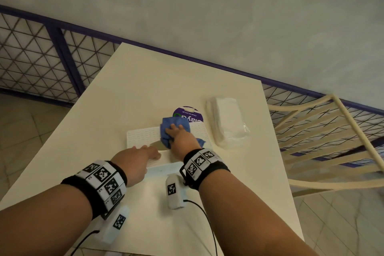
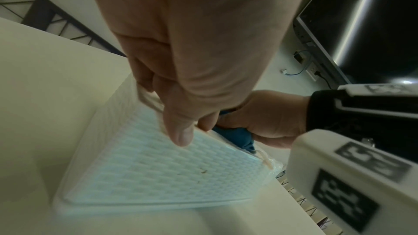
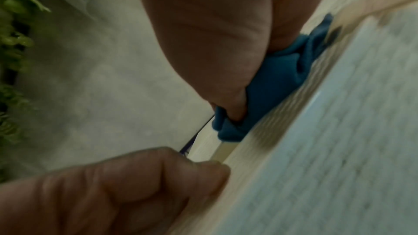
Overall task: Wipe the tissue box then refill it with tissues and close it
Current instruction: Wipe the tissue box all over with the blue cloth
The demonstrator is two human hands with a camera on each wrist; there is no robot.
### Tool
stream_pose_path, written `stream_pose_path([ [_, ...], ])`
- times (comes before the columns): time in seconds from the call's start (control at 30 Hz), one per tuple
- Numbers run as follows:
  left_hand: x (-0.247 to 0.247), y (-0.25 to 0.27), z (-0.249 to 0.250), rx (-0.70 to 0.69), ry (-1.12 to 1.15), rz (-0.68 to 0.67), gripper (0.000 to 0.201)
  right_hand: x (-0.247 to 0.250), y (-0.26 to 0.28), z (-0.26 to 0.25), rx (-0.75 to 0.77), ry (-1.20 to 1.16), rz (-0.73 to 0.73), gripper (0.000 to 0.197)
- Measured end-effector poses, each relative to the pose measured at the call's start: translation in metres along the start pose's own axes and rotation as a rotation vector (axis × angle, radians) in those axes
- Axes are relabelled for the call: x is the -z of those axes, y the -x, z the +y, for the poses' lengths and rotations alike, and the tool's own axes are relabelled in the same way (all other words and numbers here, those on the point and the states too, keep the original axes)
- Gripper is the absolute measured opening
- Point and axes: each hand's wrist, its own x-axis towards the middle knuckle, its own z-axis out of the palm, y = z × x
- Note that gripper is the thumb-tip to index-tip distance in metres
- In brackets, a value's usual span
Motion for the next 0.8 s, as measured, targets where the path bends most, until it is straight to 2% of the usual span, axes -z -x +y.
stream_pose_path([
  [0.07, 0.000, 0.000, -0.001, 0.001, 0.016, -0.003, 0.055, 0.008, 0.003, 0.005, -0.004, 0.067, -0.088, 0.087],
  [0.2, -0.001, 0.001, -0.004, -0.014, 0.051, 0.001, 0.059, 0.025, 0.008, 0.050, -0.209, 0.106, -0.019, 0.047],
  [0.27, -0.002, 0.000, -0.006, -0.021, 0.061, 0.005, 0.060, 0.032, 0.009, 0.048, -0.250, 0.153, -0.016, 0.033],
  [0.33, -0.004, -0.002, -0.006, -0.006, 0.061, 0.002, 0.062, 0.035, 0.010, 0.030, -0.228, 0.114, 0.075, 0.024],
  [0.4, -0.003, -0.002, -0.006, 0.013, 0.052, -0.009, 0.062, 0.025, 0.008, 0.009, -0.162, 0.156, 0.044, 0.042],
  [0.43, -0.002, -0.002, -0.005, 0.012, 0.043, -0.010, 0.061, 0.021, 0.007, -0.003, -0.114, 0.158, 0.012, 0.037],
  [0.47, -0.001, -0.002, -0.004, 0.005, 0.026, -0.006, 0.059, 0.017, 0.008, -0.011, -0.103, 0.093, 0.006, 0.017],
  [0.5, 0.000, -0.001, -0.003, -0.002, 0.011, 0.002, 0.057, 0.016, 0.010, -0.015, -0.056, 0.105, -0.017, 0.015],
  [0.53, 0.001, 0.000, -0.002, -0.005, 0.001, 0.005, 0.055, 0.014, 0.009, -0.013, -0.006, 0.127, -0.035, 0.041],
  [0.57, 0.002, 0.000, -0.002, -0.008, -0.001, 0.004, 0.055, 0.017, 0.018, -0.008, -0.009, 0.170, -0.074, 0.056],
  [0.6, 0.002, 0.001, -0.002, -0.015, -0.001, 0.003, 0.056, 0.019, 0.022, 0.004, 0.017, 0.170, -0.060, 0.059],
  [0.7, 0.001, 0.001, -0.006, -0.050, 0.019, 0.012, 0.060, 0.027, 0.038, 0.041, -0.146, 0.020, 0.111, 0.049],
  [0.8, -0.002, 0.000, -0.009, -0.063, 0.029, 0.041, 0.061, 0.026, 0.045, 0.061, -0.228, -0.178, 0.253, 0.041],
])
